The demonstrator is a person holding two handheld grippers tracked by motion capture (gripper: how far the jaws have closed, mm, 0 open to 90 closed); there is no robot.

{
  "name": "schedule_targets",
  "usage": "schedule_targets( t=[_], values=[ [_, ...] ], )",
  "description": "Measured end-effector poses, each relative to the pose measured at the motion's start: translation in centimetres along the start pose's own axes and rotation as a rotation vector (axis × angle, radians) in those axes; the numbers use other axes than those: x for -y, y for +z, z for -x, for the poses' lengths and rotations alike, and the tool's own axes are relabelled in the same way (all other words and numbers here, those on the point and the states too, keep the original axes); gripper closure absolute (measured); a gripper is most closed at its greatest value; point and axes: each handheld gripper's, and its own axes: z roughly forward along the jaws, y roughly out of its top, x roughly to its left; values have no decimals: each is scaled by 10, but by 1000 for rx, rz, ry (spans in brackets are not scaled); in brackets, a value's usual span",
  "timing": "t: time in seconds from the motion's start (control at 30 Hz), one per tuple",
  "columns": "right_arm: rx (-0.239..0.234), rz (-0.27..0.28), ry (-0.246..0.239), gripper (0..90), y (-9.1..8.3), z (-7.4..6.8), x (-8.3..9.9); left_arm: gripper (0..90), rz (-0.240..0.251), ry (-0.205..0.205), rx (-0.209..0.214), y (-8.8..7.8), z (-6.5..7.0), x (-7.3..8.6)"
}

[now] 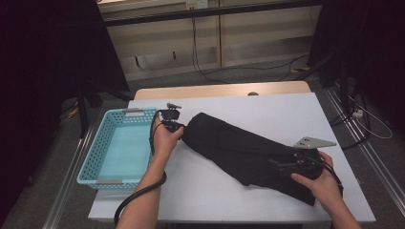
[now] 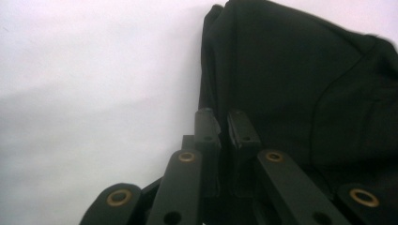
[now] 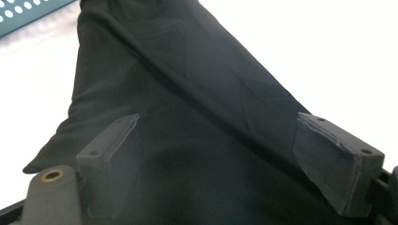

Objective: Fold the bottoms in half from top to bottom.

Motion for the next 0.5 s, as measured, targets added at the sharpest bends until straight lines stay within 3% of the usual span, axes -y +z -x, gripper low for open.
schedule_targets(
  t=[0.27, 0.5],
  values=[
    [11, 11, 9, 163, -1, 0, -1, 848, 32, -24, -23, -21, -15, -14],
    [20, 8, -2, 163, -2, 2, 0, 847, 49, -26, -38, -32, -18, -23]
  ],
)
